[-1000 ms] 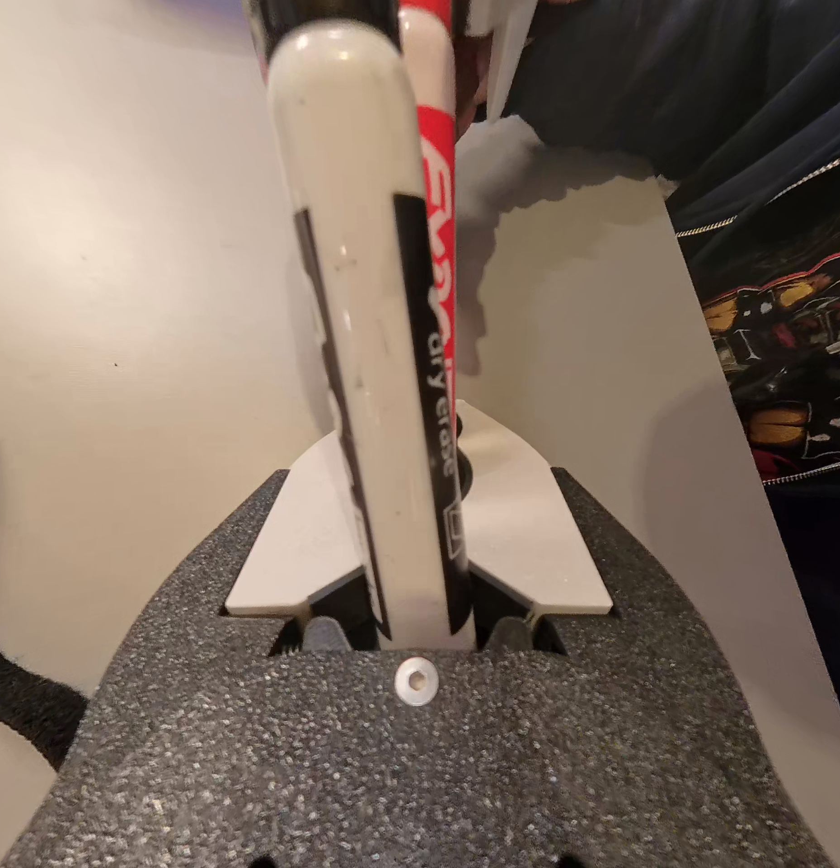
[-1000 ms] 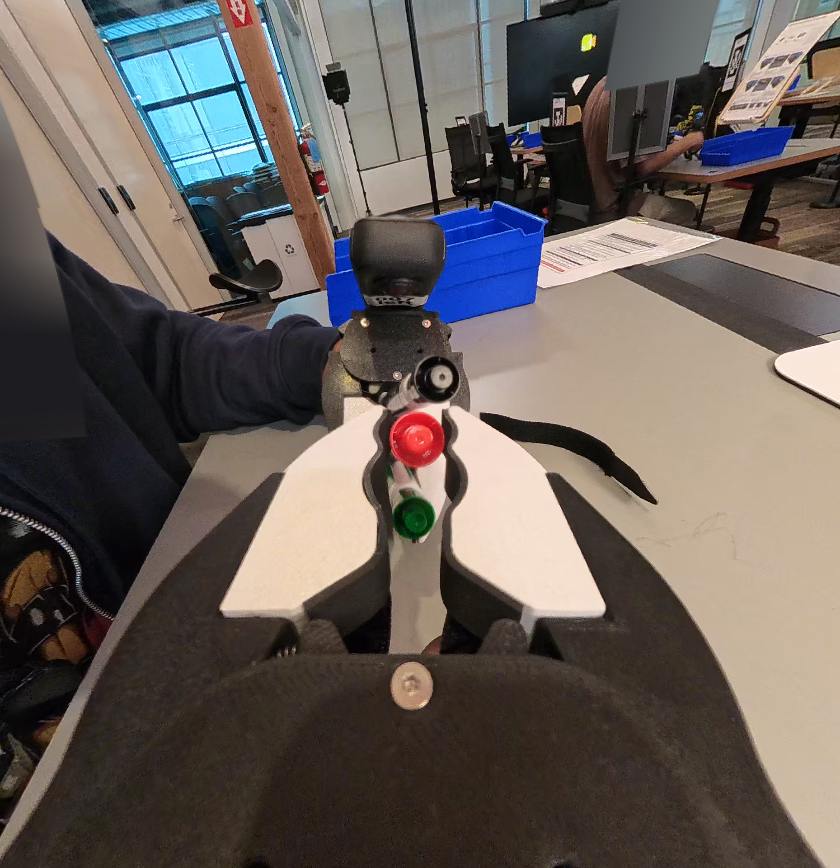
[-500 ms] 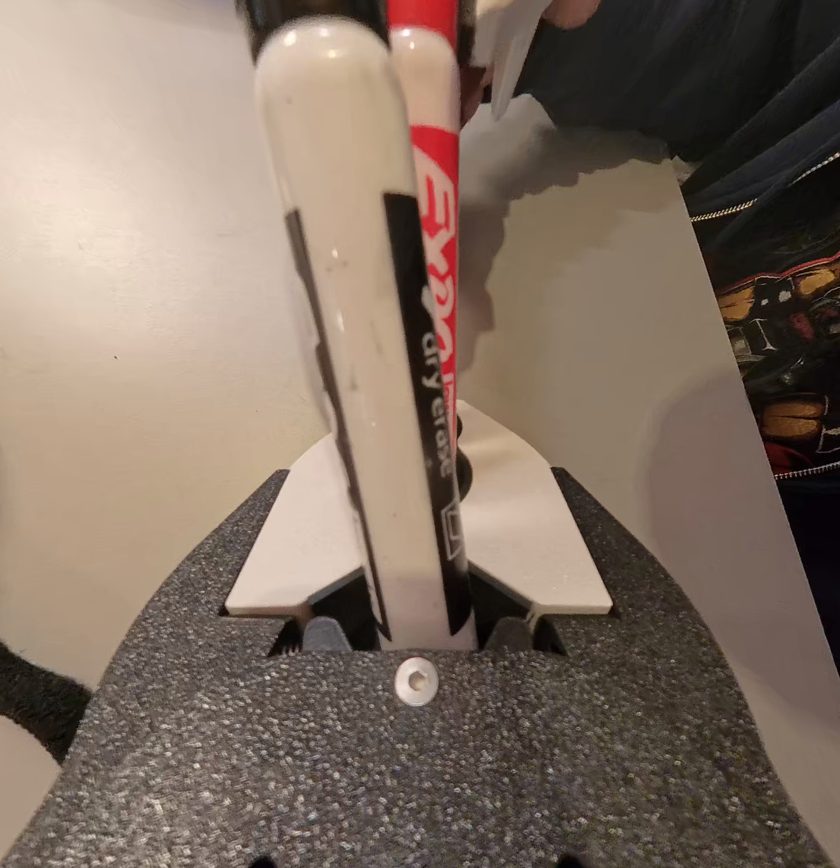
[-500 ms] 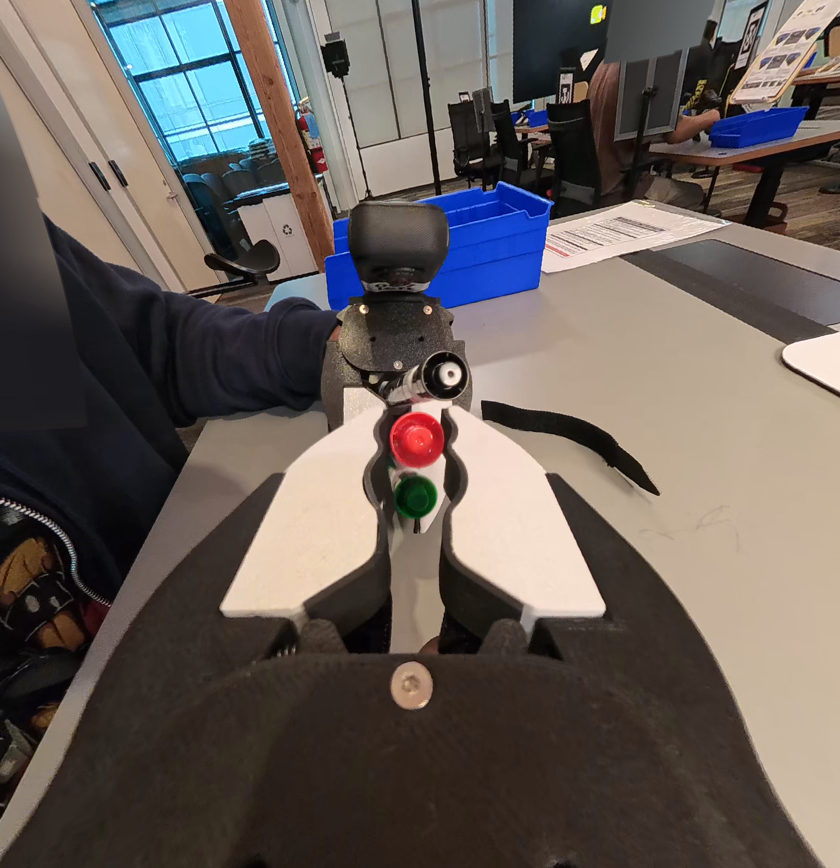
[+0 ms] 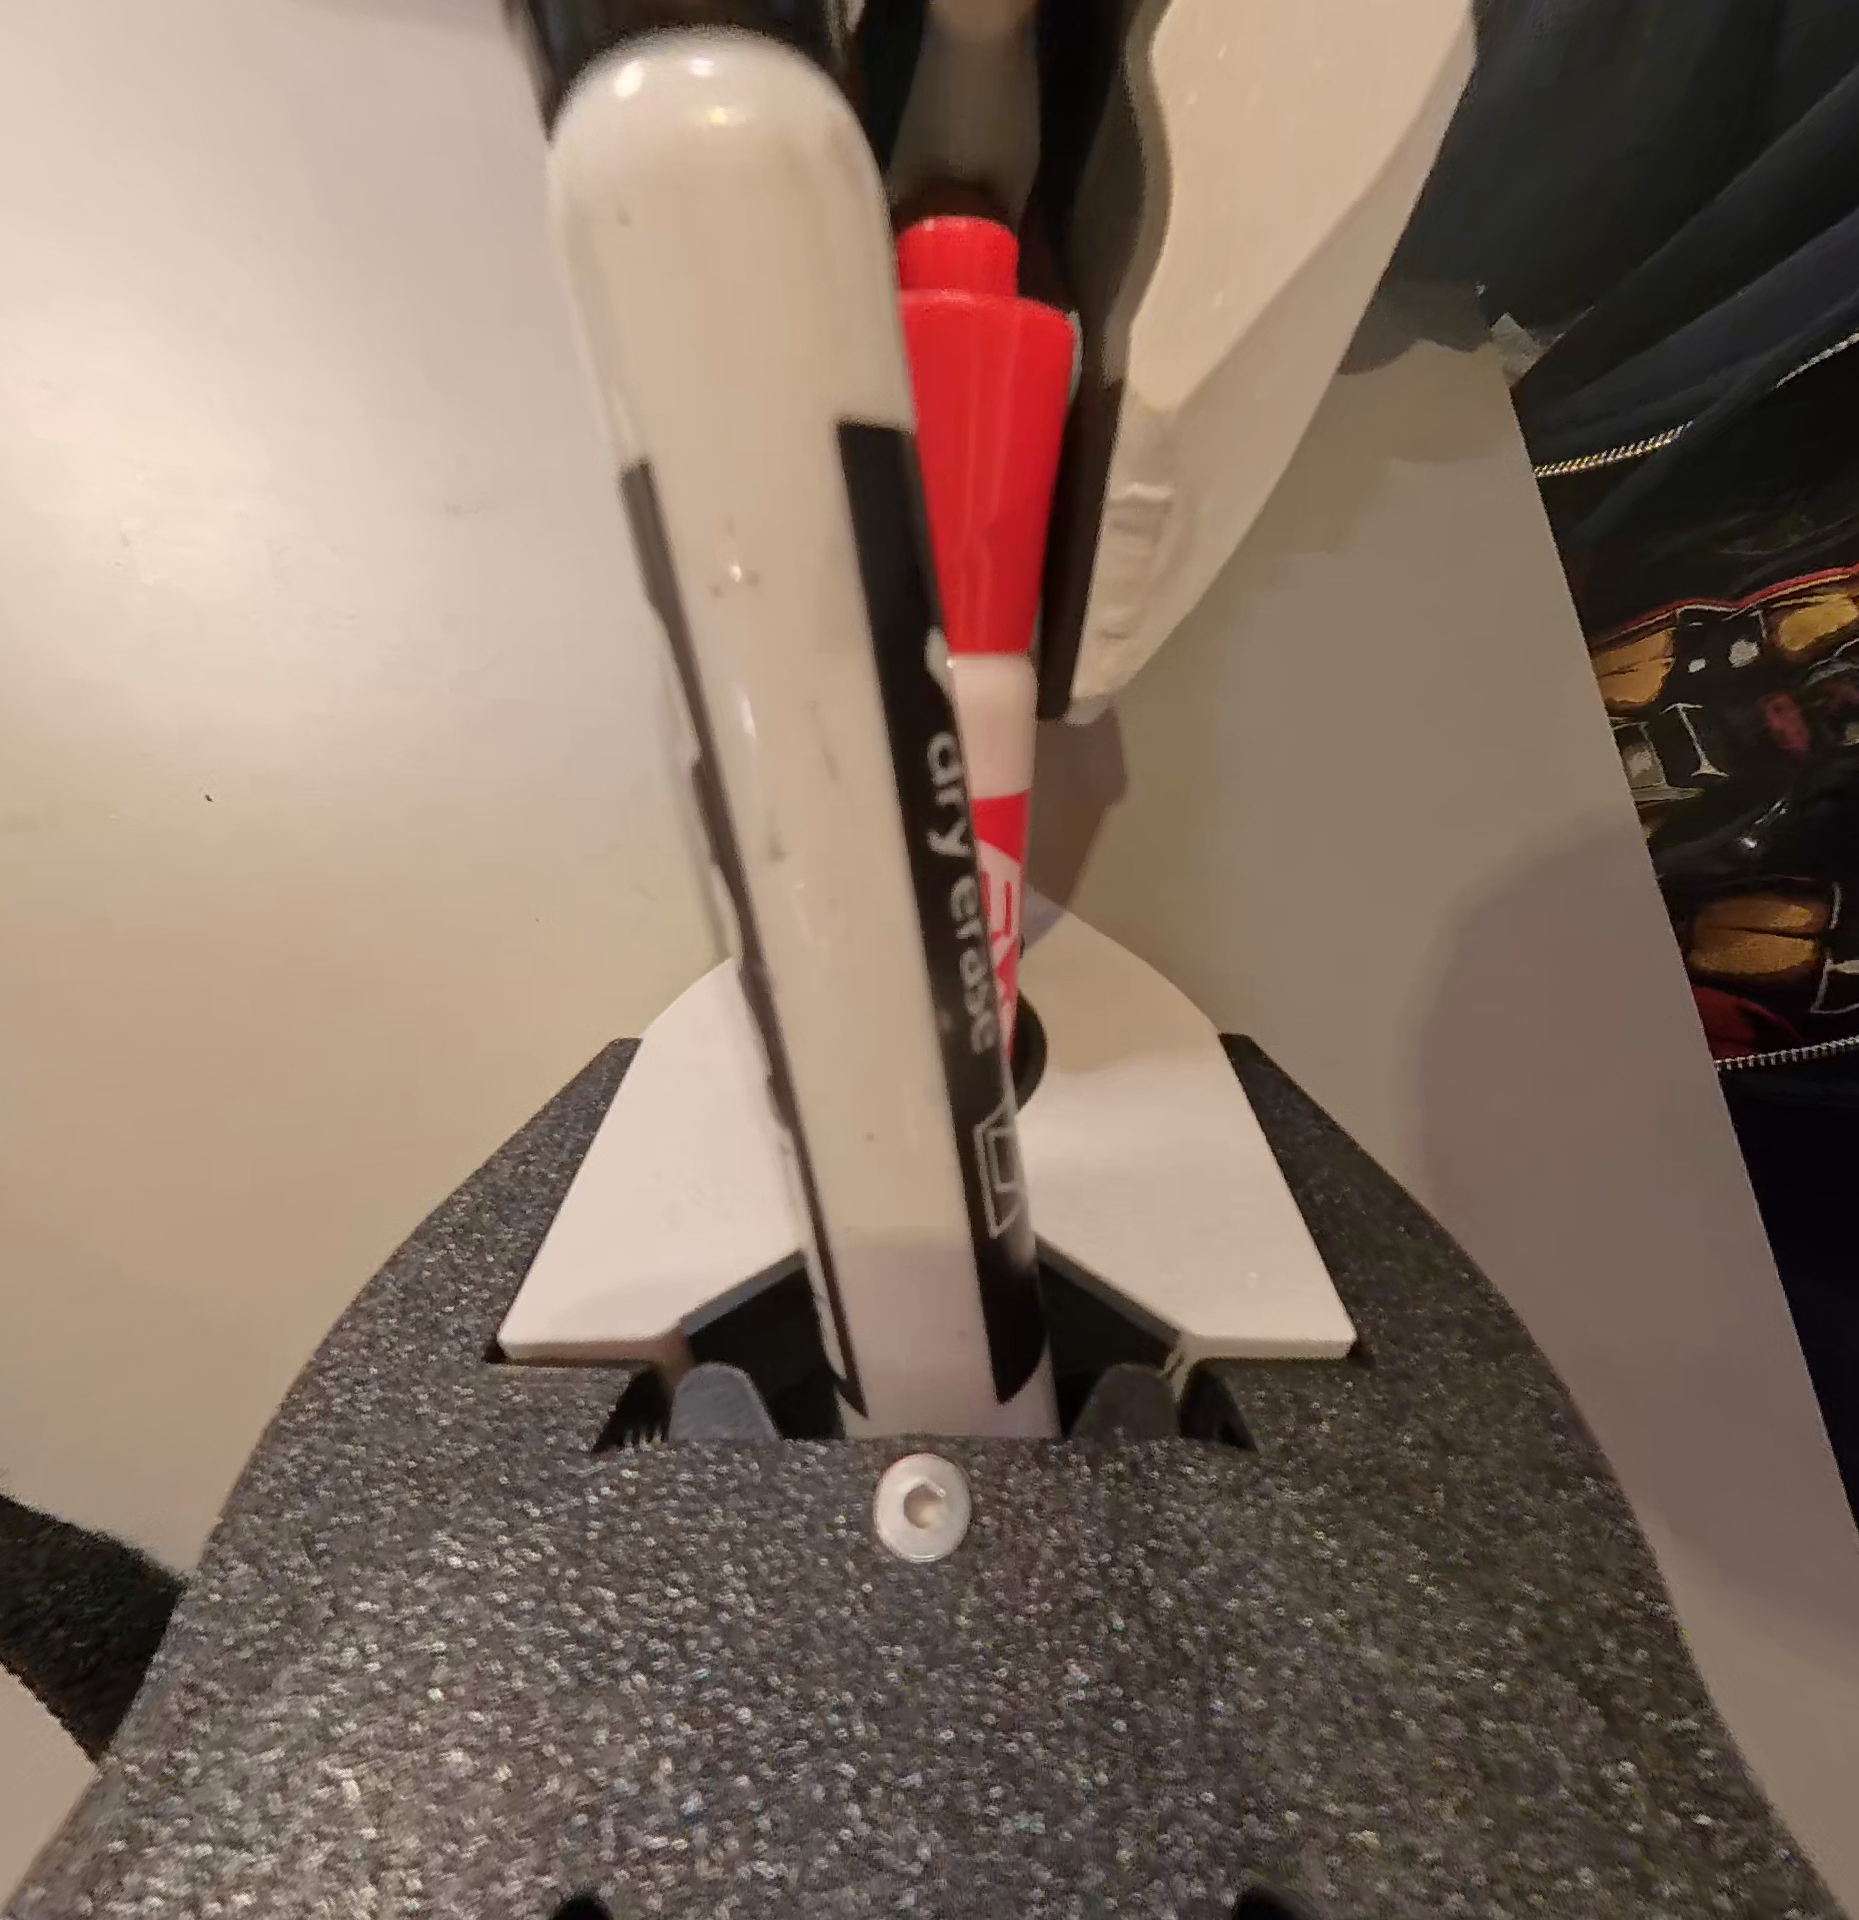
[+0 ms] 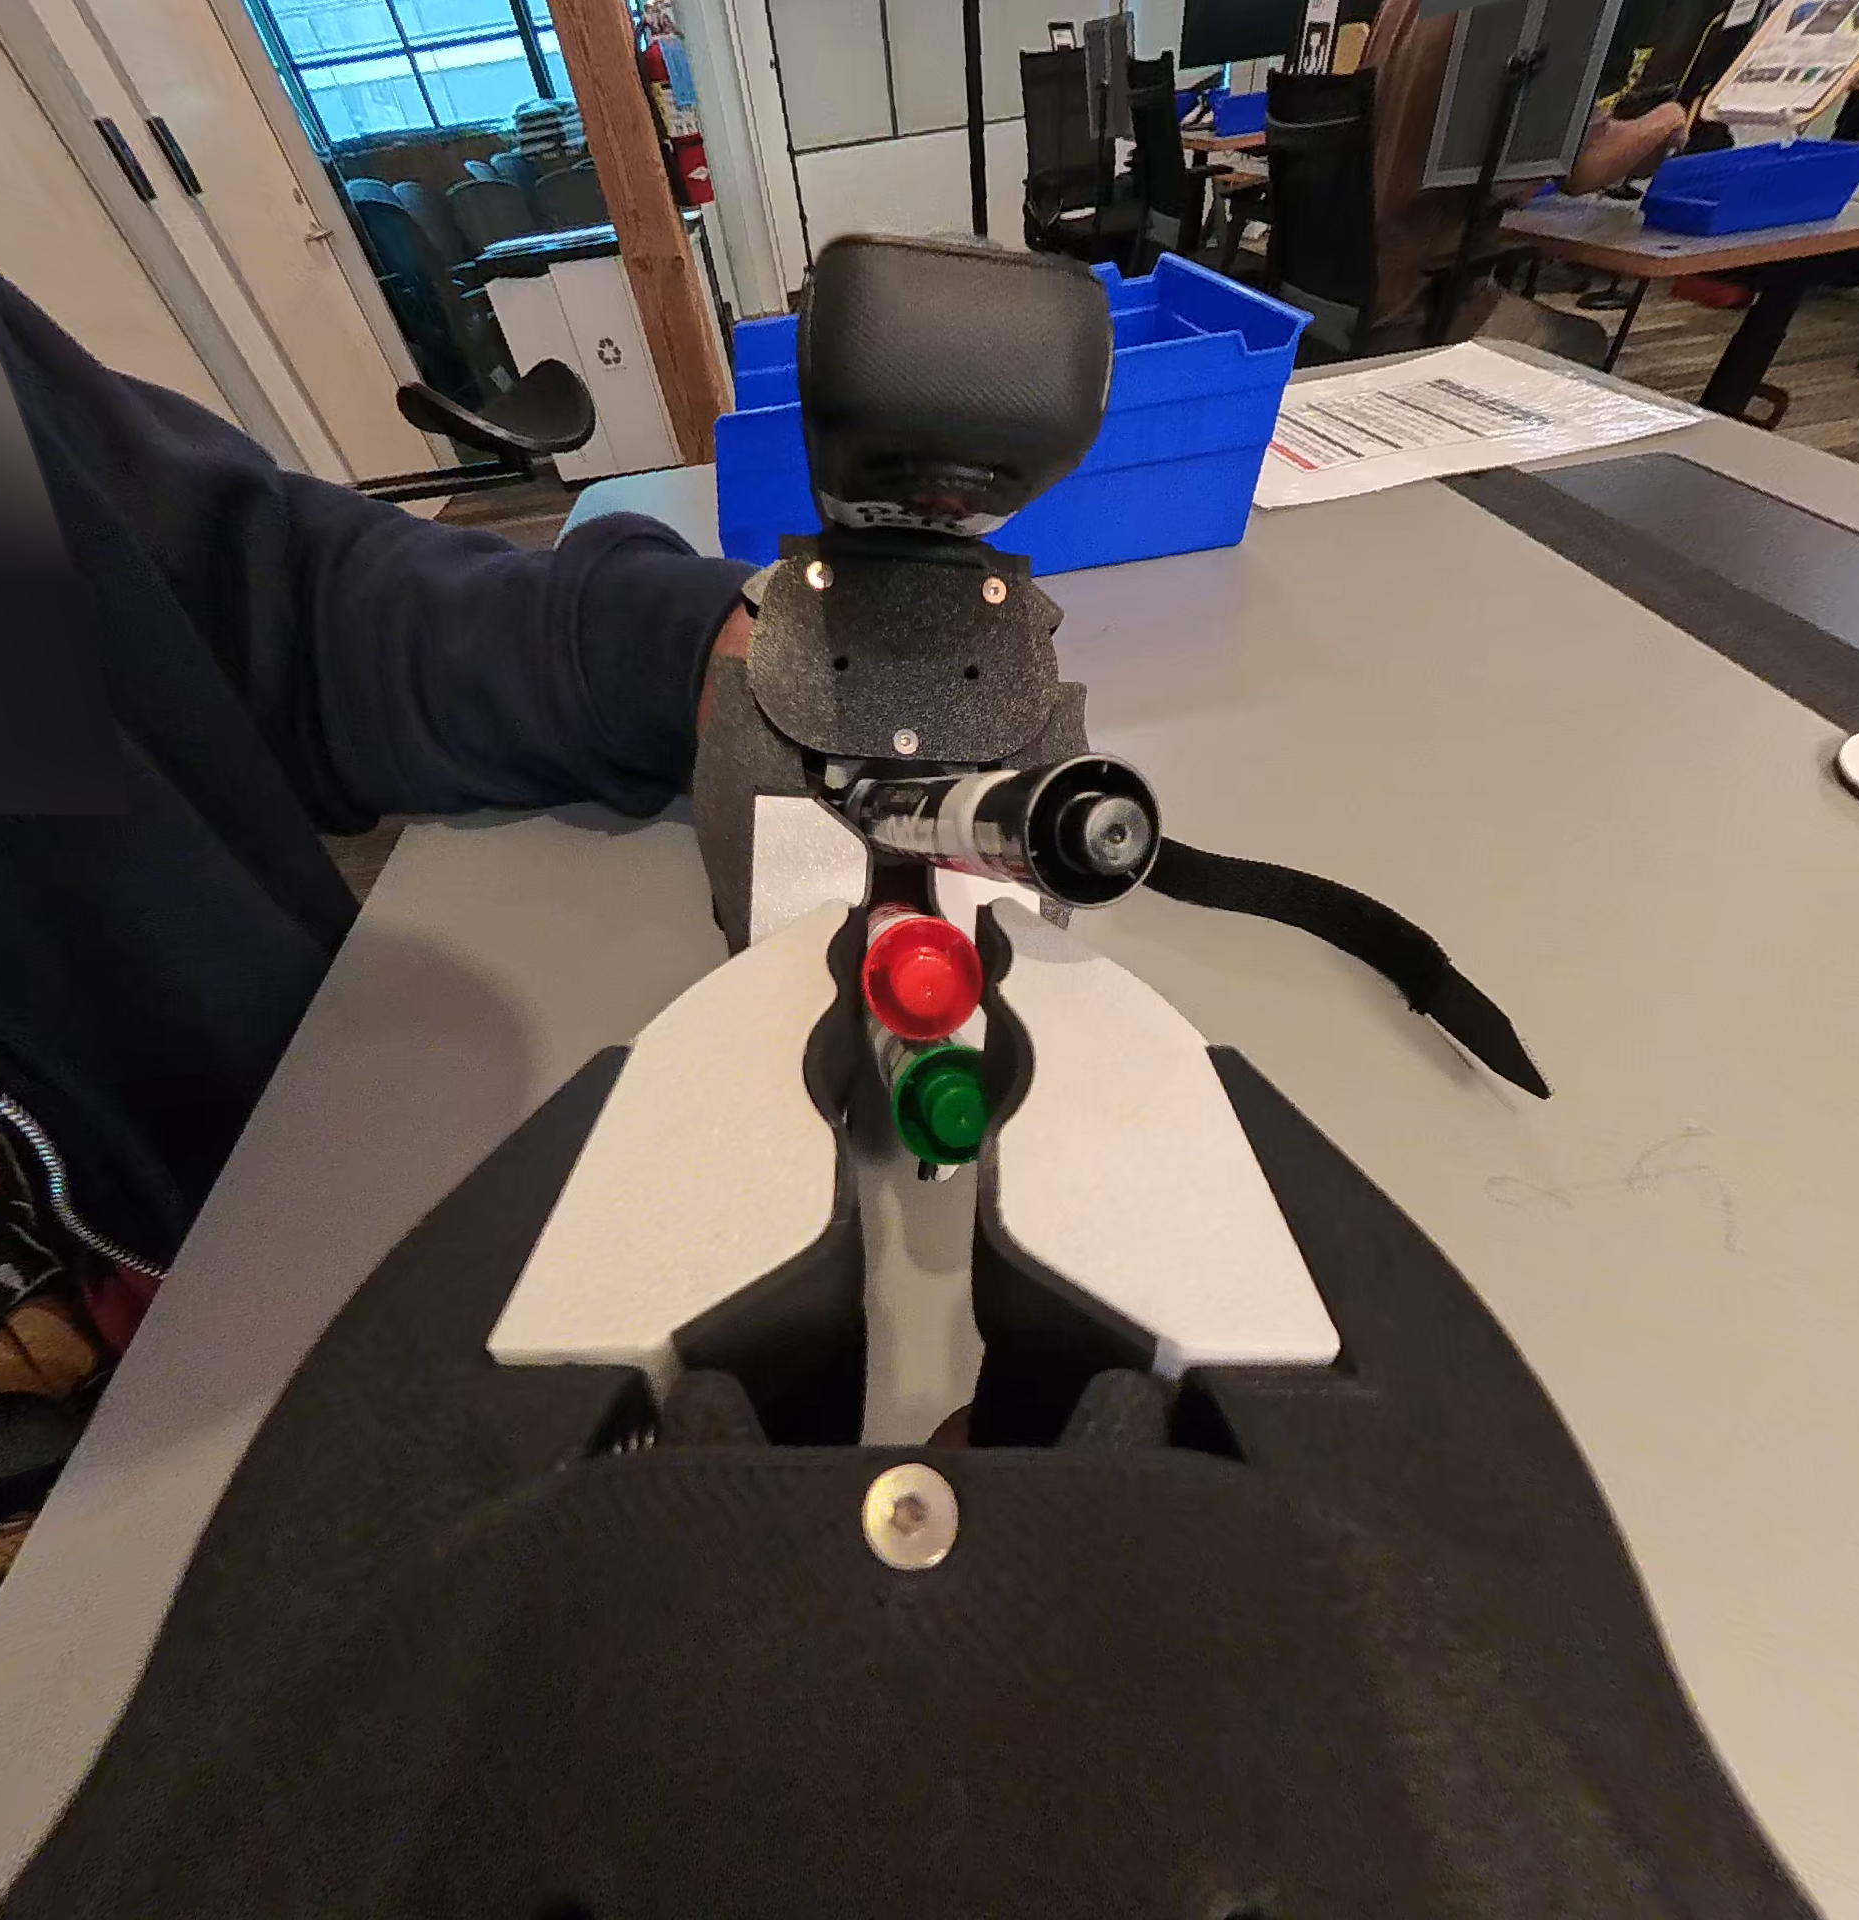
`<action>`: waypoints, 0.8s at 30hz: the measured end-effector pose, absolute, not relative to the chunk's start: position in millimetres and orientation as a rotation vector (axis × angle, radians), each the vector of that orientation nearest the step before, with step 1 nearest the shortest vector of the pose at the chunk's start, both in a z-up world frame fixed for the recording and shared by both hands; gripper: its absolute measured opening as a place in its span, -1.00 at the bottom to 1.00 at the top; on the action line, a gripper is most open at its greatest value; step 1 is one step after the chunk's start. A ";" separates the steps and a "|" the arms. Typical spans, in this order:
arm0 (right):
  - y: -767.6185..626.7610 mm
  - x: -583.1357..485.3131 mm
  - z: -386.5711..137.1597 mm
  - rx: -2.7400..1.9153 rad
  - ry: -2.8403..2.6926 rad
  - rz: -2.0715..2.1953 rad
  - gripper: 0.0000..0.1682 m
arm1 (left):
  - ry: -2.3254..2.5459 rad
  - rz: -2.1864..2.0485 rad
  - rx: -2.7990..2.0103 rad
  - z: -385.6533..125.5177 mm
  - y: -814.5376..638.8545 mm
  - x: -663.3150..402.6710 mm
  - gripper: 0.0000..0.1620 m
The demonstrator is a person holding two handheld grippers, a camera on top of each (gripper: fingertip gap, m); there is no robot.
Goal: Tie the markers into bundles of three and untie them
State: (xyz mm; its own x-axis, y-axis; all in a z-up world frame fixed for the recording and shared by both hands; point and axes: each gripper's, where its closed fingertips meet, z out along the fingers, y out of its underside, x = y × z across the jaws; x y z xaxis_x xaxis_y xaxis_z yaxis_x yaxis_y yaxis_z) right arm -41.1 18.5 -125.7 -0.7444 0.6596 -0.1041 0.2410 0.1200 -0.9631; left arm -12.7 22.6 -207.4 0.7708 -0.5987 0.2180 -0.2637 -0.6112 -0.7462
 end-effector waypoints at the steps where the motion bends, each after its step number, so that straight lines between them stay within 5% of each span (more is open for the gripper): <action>1: 19.0 -41.4 -124.7 -0.878 -2.050 1.664 -0.78 | 0.636 -0.595 -2.231 -207.0 22.3 -12.9 -0.75; 12: 29.0 -44.1 -122.8 -0.926 -1.997 1.738 -0.75 | 0.587 -0.541 -2.314 -206.7 21.2 -19.9 -0.75; 24: 52.3 -49.6 -103.7 -0.975 -1.816 1.928 -0.41 | 0.452 -0.576 -2.194 -190.5 37.6 -21.7 -0.75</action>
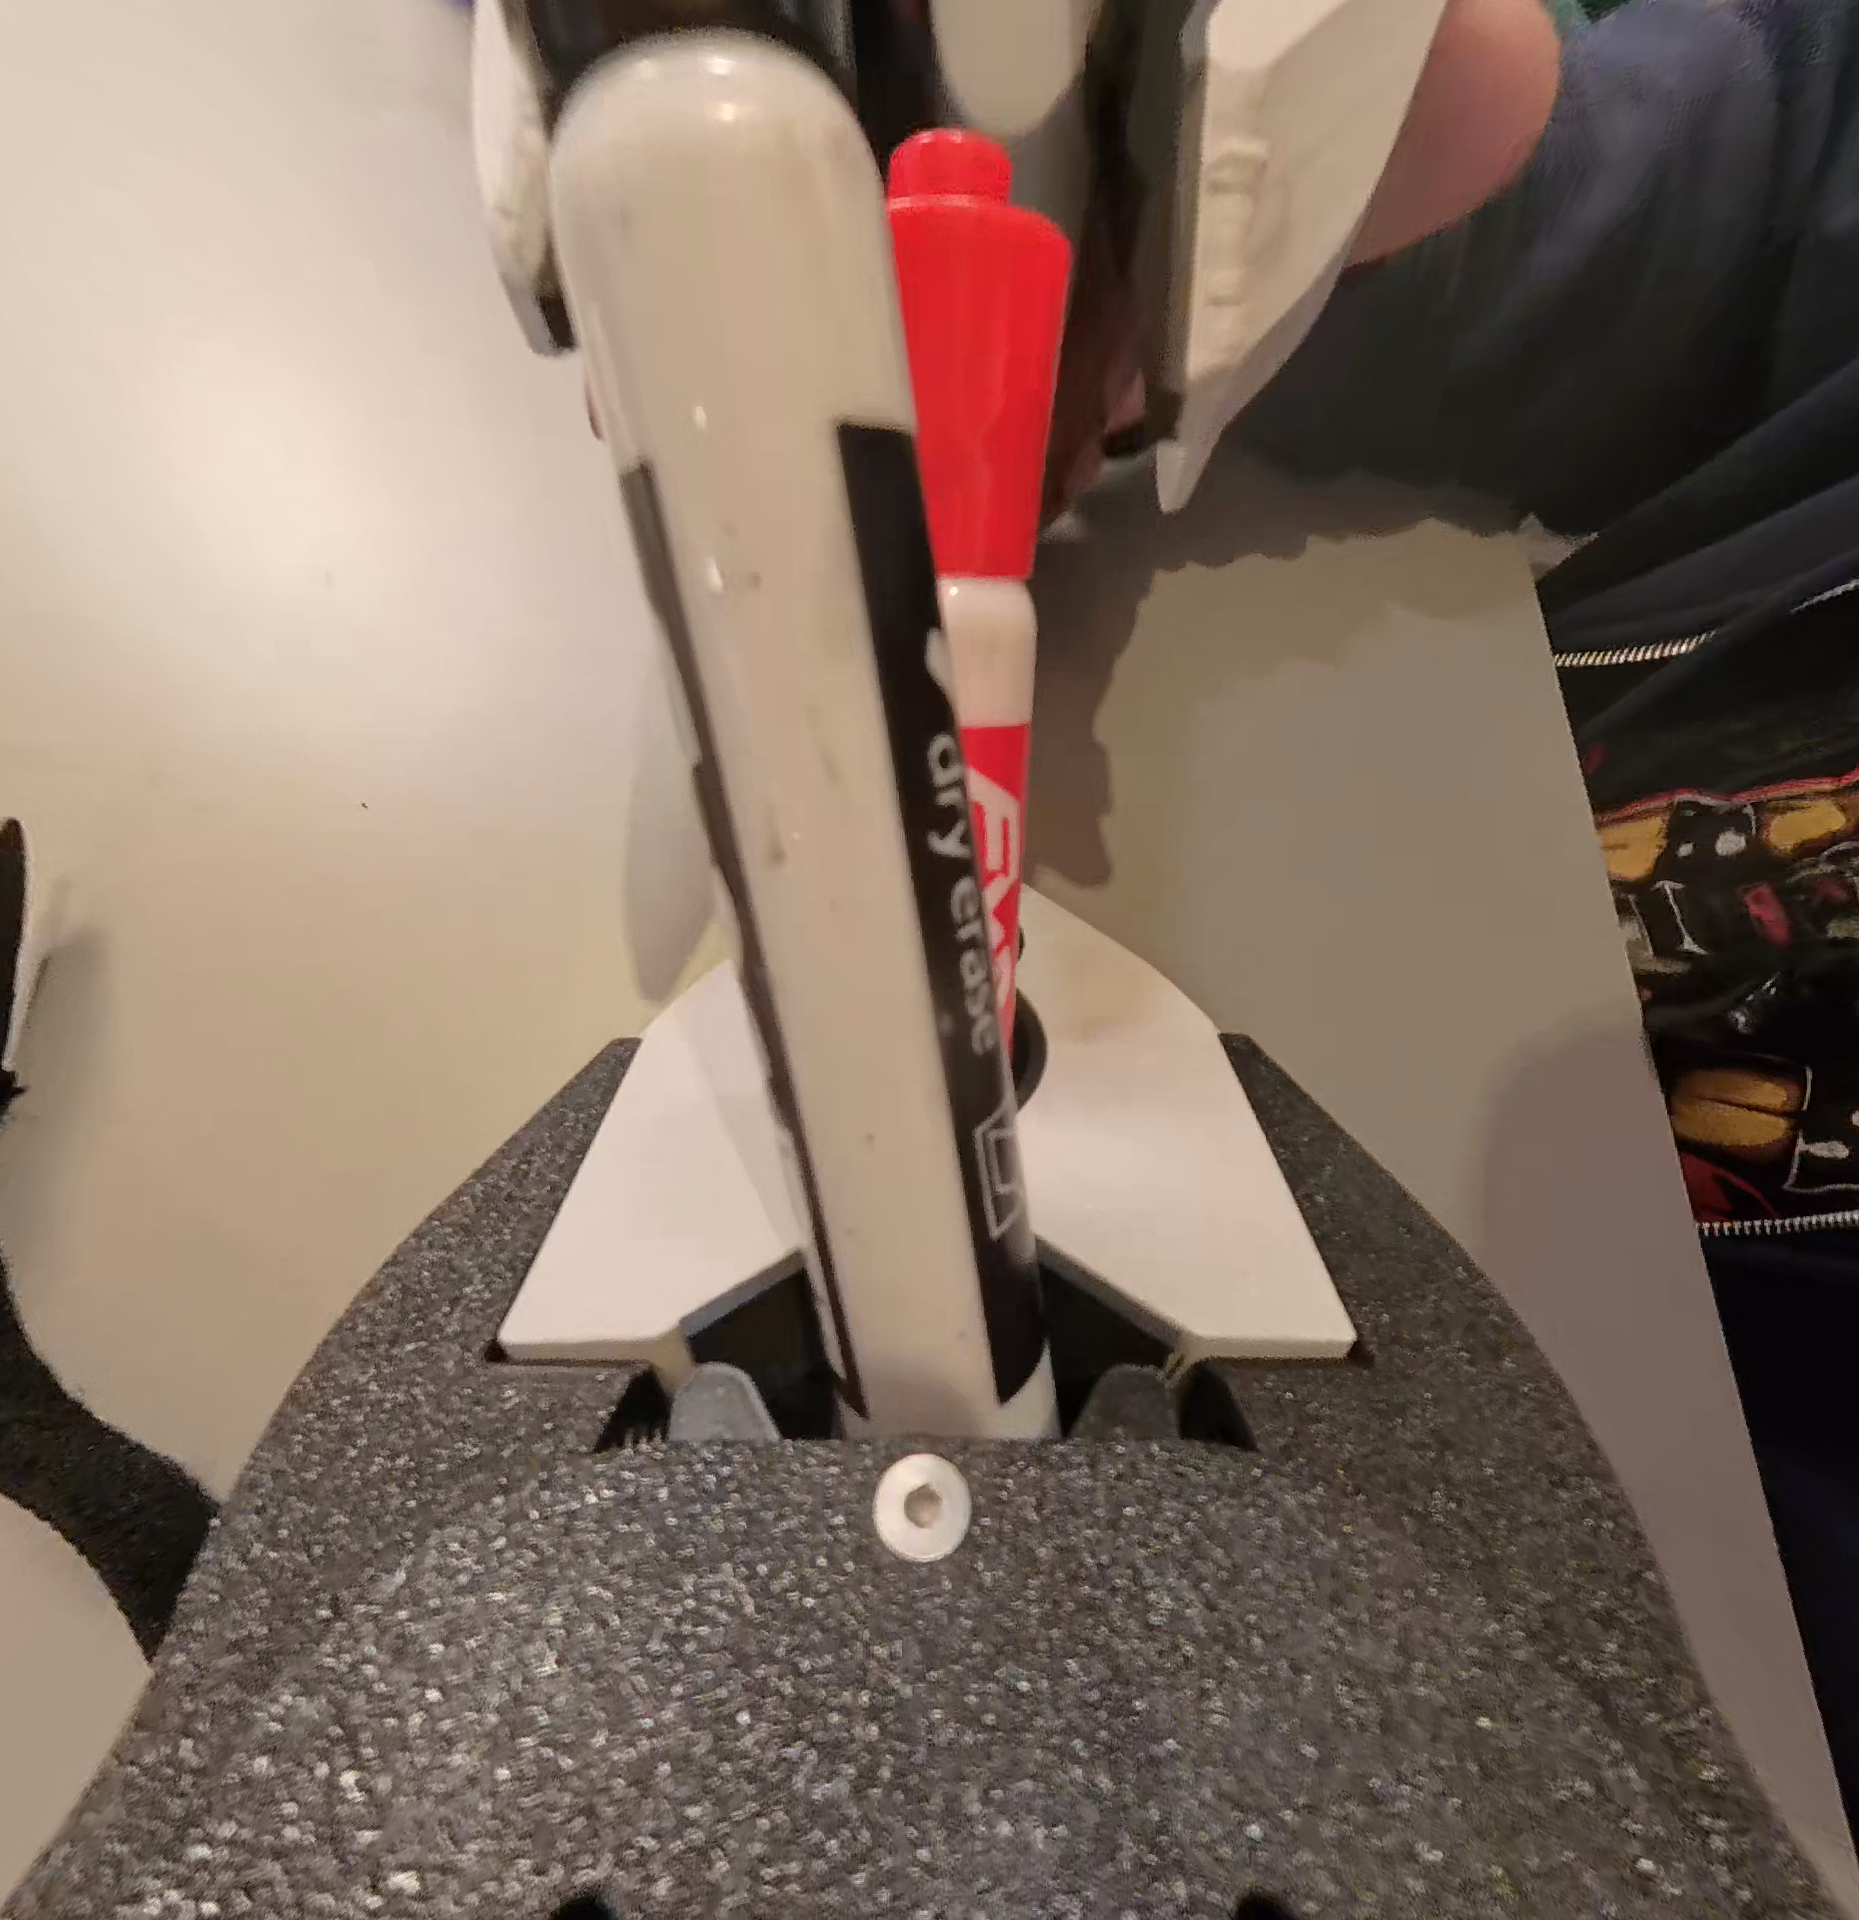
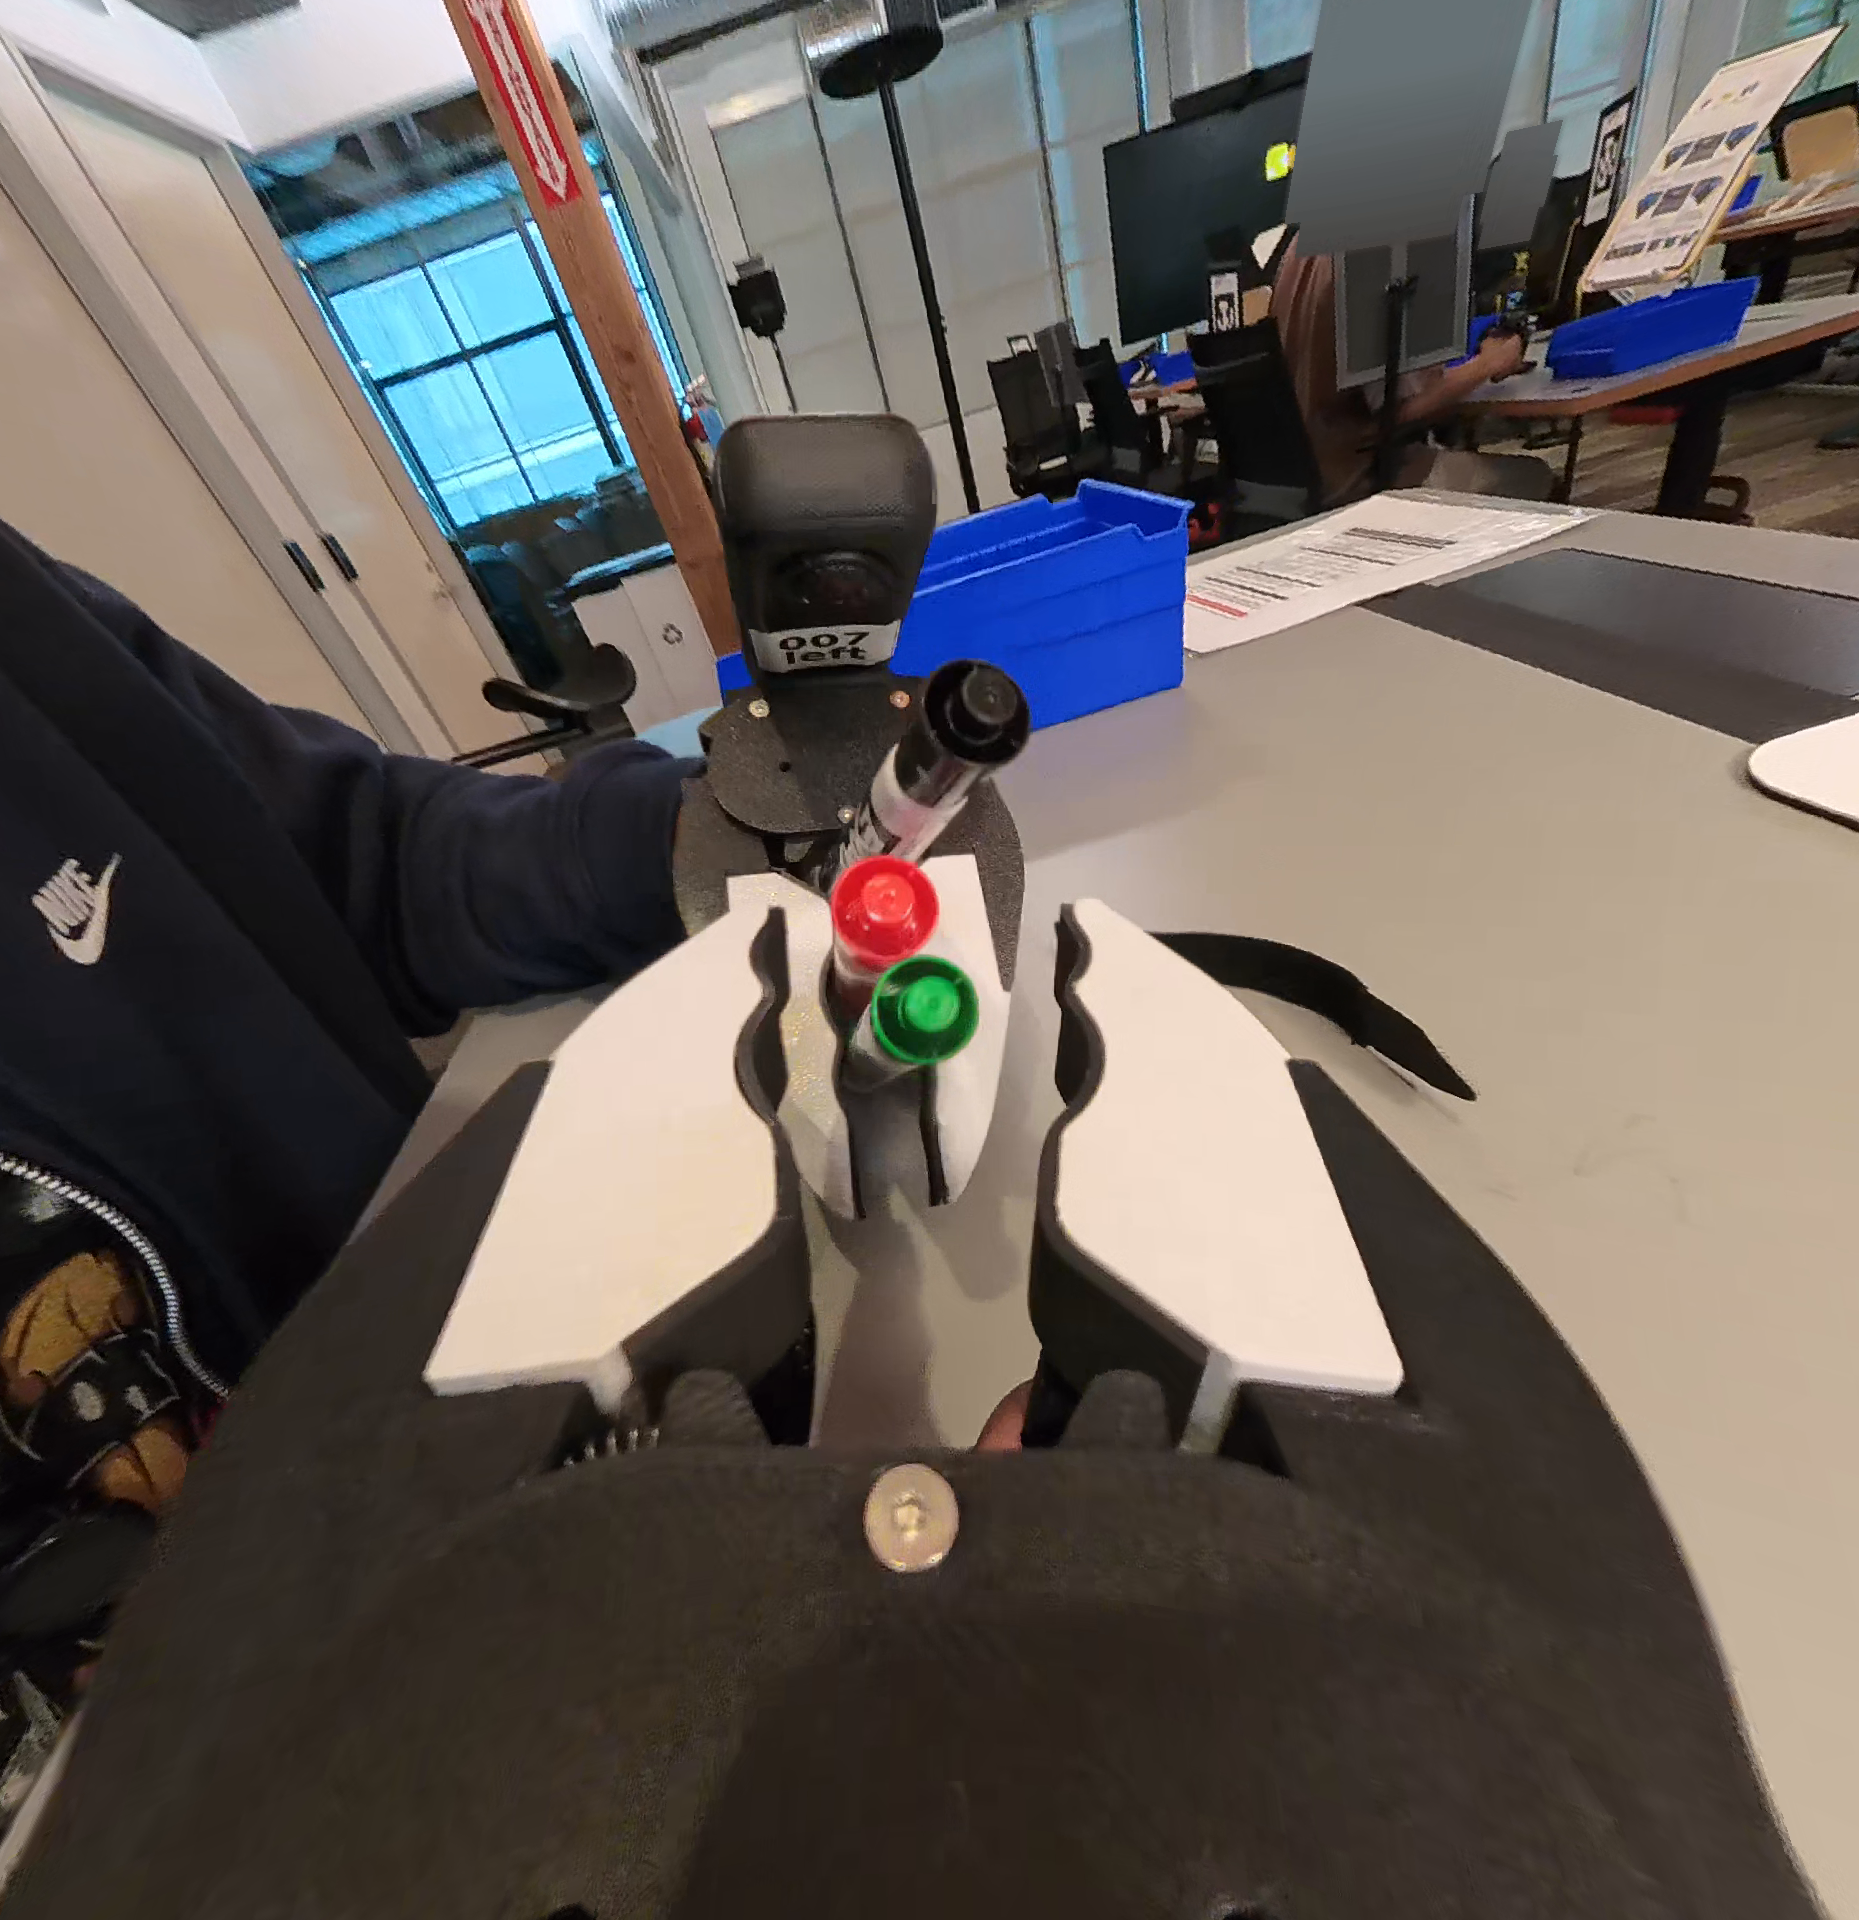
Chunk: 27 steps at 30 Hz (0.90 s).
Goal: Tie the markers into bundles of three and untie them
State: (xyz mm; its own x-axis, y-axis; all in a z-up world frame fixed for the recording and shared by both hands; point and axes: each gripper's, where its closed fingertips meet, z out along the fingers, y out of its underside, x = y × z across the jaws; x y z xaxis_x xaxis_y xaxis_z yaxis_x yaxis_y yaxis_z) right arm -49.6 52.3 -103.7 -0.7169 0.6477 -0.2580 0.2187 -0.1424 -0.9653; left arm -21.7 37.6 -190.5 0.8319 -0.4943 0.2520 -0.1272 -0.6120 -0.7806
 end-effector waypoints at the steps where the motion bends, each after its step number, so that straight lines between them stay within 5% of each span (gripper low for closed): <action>1: 52.0 -49.5 -102.8 -0.973 -1.805 1.943 -0.40 | 0.433 -0.568 -2.180 -188.1 39.7 -23.2 -0.75; 27: 61.0 -80.0 -121.0 -0.946 -1.791 1.756 -0.44 | 0.156 -0.682 -1.981 -159.1 45.1 -63.3 -0.75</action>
